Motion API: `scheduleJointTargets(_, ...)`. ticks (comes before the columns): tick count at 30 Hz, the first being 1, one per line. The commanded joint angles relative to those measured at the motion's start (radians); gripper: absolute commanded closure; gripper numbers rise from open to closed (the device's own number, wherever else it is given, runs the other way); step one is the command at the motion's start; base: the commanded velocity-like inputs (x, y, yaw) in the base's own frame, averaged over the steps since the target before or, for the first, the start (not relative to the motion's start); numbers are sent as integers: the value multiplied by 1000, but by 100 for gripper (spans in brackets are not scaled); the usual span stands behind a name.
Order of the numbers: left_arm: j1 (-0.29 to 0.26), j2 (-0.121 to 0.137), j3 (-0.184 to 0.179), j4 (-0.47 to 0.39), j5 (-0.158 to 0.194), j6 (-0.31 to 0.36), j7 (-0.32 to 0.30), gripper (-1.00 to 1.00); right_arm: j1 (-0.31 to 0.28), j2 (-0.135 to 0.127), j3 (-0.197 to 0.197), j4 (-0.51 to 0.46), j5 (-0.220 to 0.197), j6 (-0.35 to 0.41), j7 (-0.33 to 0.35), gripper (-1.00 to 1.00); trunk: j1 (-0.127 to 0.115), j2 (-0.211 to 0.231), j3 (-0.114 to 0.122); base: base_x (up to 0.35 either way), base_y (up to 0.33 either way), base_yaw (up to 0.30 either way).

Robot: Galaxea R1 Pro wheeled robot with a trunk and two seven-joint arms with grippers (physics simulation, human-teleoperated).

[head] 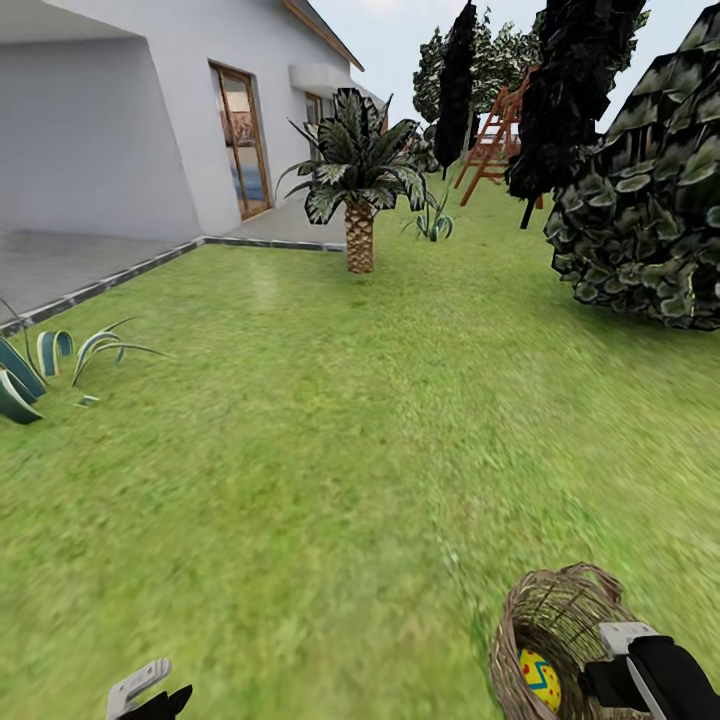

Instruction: Take the three Easter eggs out of the wicker basket on the lawn in the garden, then place them on the lawn next to a single tree (choose any tree) so that all three eggs are next to the same tree and none are left in the basket.

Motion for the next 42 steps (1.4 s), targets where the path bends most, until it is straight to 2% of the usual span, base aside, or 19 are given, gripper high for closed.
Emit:
scheduleJointTargets(1, 0, 0, 3, -1, 6, 8, -3, -100, 0, 0, -1, -1, 5, 5, 7, -100, 0, -1, -1, 0, 0, 0)
scheduleJointTargets(4, 0, 1, 4, -2, 8, 7, -4, -100, 0, -1, -4, -2, 10, 11, 5, -100, 0, -1, -1, 0, 0, 0)
scheduleJointTargets(8, 0, 1, 3, -3, 8, 8, -4, -100, 0, -1, -5, -3, 57, 11, 5, -100, 0, -1, -1, 0, 0, 0)
scheduleJointTargets(11, 0, 1, 2, -3, 8, 8, -4, -100, 0, 0, -6, -4, 76, 7, 5, -100, 0, -1, -1, 0, 0, 0)
scheduleJointTargets(27, 0, 1, 2, 0, 8, 8, -3, -100, 0, 7, 5, -1, 79, 12, 5, -100, 0, -1, -1, 0, 0, 0)
scheduleJointTargets(33, 0, 1, 4, -2, 9, 7, -3, -100, 0, 8, 1, -1, 78, 11, 5, -100, -19, 34, 15, 1, 0, 0)
scheduleJointTargets(42, 0, 4, 9, 1, 10, 6, -4, -100, 0, 7, -3, -1, 77, 12, 5, -100, -19, 34, 15, 253, 96, 0)
